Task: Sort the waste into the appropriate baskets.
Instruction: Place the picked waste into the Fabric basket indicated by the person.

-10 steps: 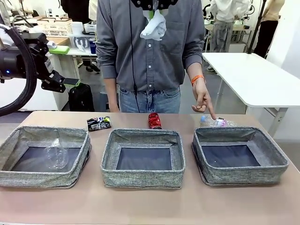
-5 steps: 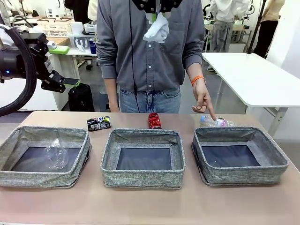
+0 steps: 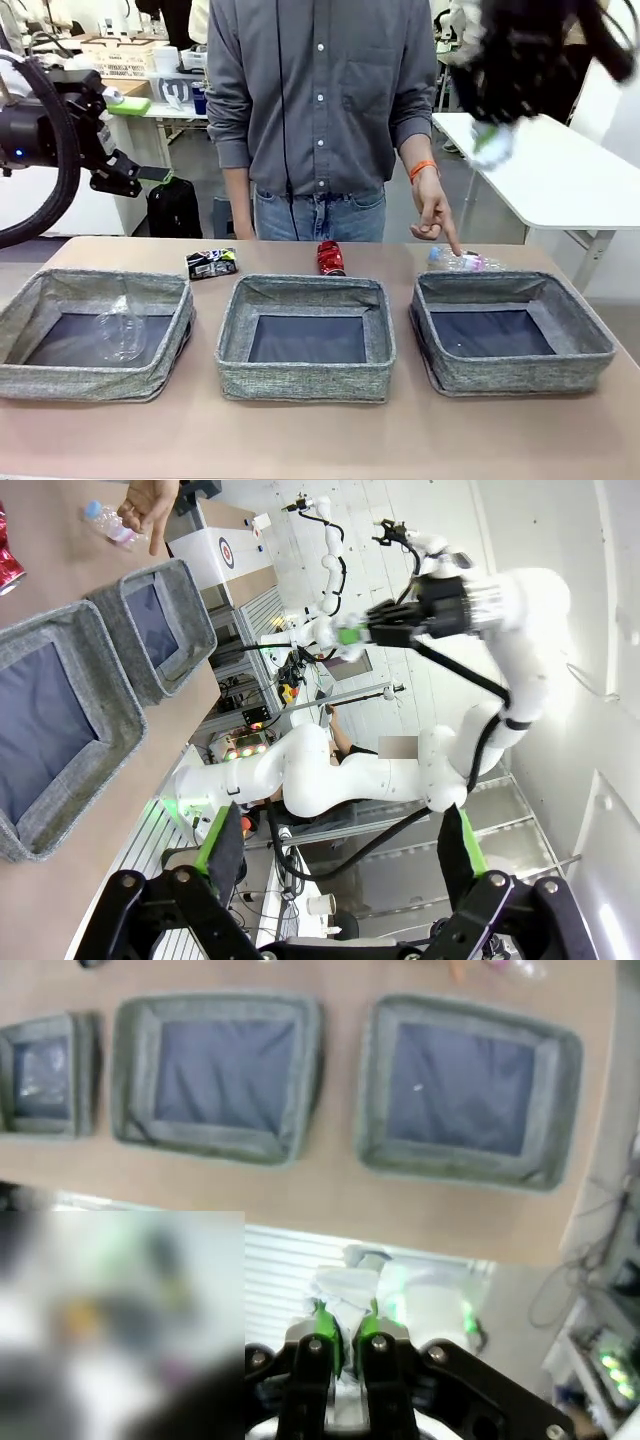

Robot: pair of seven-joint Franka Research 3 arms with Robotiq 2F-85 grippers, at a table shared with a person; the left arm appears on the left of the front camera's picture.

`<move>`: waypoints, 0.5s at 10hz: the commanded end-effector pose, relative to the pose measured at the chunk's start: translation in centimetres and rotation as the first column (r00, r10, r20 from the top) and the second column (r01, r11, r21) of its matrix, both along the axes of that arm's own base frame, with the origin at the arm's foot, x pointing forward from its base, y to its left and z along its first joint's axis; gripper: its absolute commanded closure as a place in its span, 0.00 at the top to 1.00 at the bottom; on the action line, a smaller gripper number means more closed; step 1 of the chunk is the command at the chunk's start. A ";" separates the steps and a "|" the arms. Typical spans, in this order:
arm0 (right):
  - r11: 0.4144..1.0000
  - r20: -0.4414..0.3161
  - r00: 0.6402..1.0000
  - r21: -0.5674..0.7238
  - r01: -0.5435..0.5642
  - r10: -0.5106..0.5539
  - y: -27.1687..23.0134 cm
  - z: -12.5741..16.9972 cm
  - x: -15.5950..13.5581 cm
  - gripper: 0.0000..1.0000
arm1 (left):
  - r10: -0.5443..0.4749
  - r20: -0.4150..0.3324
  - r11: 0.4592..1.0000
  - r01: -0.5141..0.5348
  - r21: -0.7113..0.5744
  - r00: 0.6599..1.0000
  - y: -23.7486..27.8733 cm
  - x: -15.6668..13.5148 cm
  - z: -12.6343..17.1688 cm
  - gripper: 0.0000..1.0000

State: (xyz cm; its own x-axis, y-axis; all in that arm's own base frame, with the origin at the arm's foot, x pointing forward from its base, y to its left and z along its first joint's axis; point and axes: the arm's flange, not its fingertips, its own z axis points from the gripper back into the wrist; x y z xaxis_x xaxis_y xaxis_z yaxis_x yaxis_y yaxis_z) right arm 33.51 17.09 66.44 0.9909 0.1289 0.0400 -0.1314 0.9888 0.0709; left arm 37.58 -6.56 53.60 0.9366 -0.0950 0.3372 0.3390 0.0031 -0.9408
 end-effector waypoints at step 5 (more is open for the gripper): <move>0.952 0.116 0.948 -0.045 0.304 -0.298 -8.0 -20.7 2.1 0.07 | 0.005 -0.010 1.000 -0.005 -0.017 1.000 -0.3 -0.2 0.5 0.99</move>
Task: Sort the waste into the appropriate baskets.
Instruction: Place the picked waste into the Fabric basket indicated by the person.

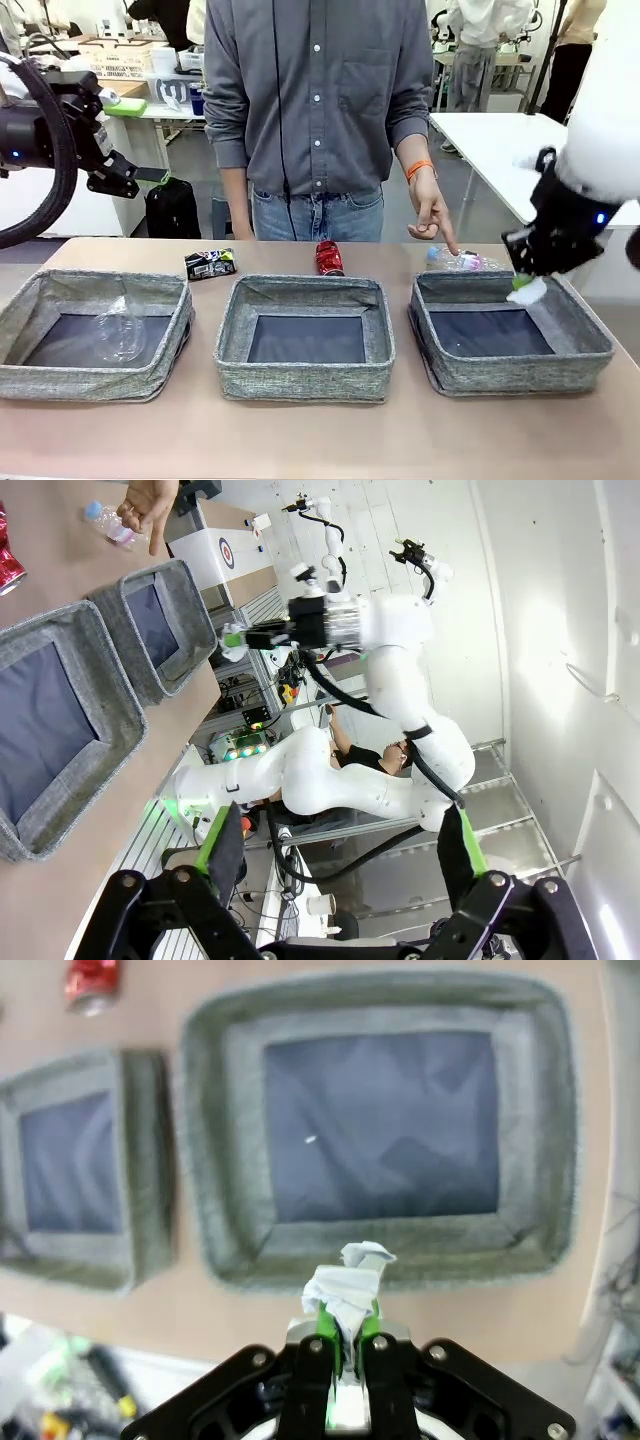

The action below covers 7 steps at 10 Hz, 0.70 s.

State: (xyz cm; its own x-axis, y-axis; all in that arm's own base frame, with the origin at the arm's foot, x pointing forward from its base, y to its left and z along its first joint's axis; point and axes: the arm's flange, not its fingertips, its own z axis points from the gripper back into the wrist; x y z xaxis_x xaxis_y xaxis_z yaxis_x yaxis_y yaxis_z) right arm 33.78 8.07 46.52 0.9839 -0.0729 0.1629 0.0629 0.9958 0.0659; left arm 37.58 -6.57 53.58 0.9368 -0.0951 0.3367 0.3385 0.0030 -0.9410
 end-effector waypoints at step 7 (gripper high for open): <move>0.955 -0.045 0.955 -0.046 0.292 -0.294 1.0 -5.3 3.9 0.07 | 0.005 -0.010 1.000 -0.006 -0.017 1.000 -0.3 -0.2 0.5 0.99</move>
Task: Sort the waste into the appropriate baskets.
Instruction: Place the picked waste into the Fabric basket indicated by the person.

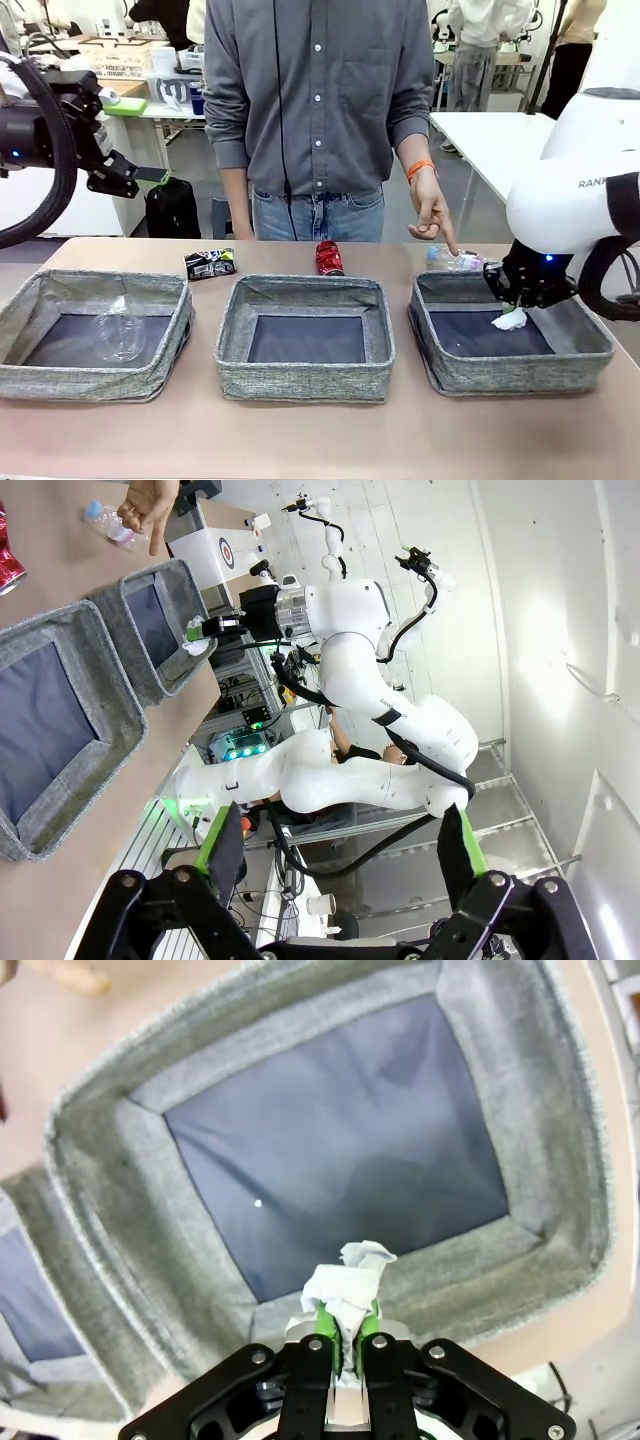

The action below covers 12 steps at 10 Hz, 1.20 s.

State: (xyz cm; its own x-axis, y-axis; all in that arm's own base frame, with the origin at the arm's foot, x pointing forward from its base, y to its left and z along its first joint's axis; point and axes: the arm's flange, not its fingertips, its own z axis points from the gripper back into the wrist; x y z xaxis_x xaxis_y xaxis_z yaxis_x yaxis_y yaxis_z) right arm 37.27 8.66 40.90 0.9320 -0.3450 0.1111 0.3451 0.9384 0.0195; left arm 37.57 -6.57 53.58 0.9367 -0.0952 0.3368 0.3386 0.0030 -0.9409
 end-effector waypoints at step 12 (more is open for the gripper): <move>0.991 0.075 0.997 0.131 -0.018 0.009 0.5 1.4 0.4 1.00 | 0.005 -0.010 1.000 -0.006 -0.017 1.000 -0.3 -0.2 0.5 0.99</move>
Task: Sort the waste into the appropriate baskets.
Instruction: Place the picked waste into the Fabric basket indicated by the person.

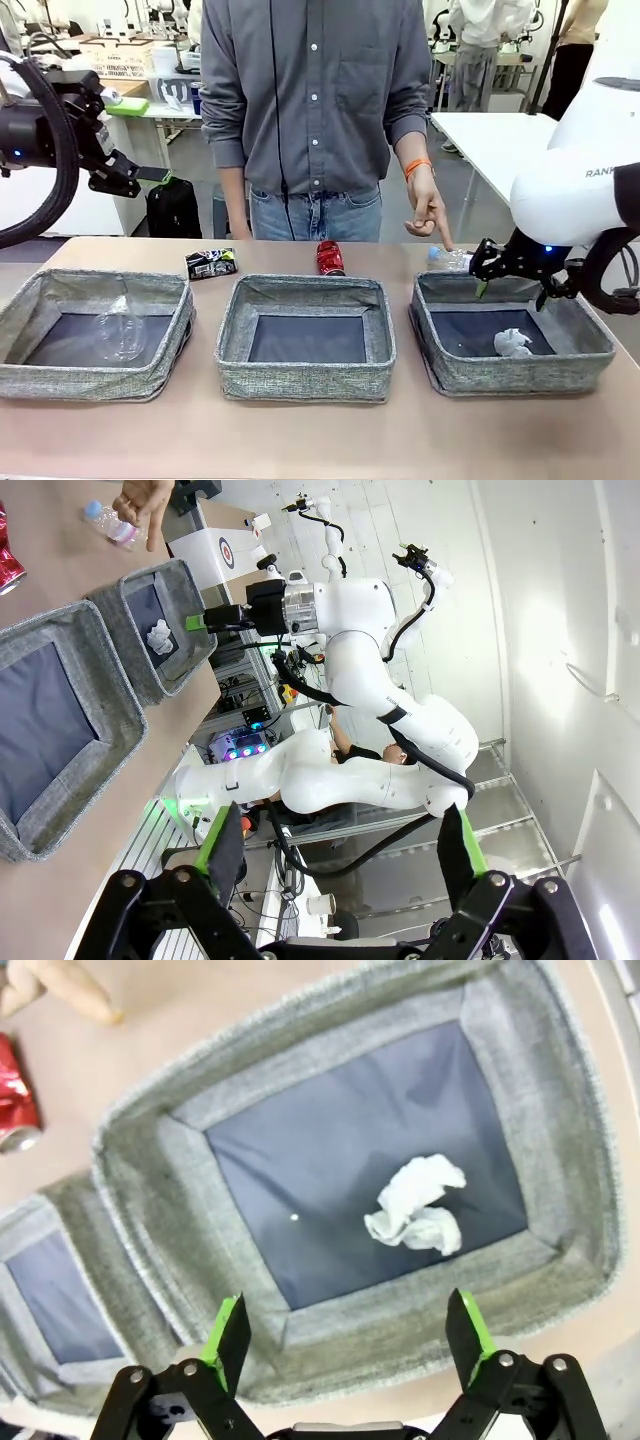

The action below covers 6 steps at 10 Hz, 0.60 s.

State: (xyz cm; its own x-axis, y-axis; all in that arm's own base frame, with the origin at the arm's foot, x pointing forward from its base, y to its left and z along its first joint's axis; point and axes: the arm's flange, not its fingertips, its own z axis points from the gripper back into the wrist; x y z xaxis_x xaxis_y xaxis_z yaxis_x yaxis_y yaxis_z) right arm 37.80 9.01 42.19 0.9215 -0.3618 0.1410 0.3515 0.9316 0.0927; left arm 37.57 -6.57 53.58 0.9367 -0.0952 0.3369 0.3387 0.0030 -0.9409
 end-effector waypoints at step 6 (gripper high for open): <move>0.284 0.314 0.858 0.849 -0.445 0.407 5.7 14.7 -0.6 1.00 | 0.006 -0.010 1.000 -0.006 -0.017 1.000 -0.3 -0.2 0.5 0.99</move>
State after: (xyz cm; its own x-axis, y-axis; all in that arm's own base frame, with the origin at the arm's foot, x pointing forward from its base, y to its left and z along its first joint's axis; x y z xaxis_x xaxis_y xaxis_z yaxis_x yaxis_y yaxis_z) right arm 36.09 15.68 57.95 0.9853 -0.1441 0.0913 0.0384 0.7089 0.7043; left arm 37.57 -6.57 53.58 0.9367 -0.0952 0.3369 0.3387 0.0030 -0.9409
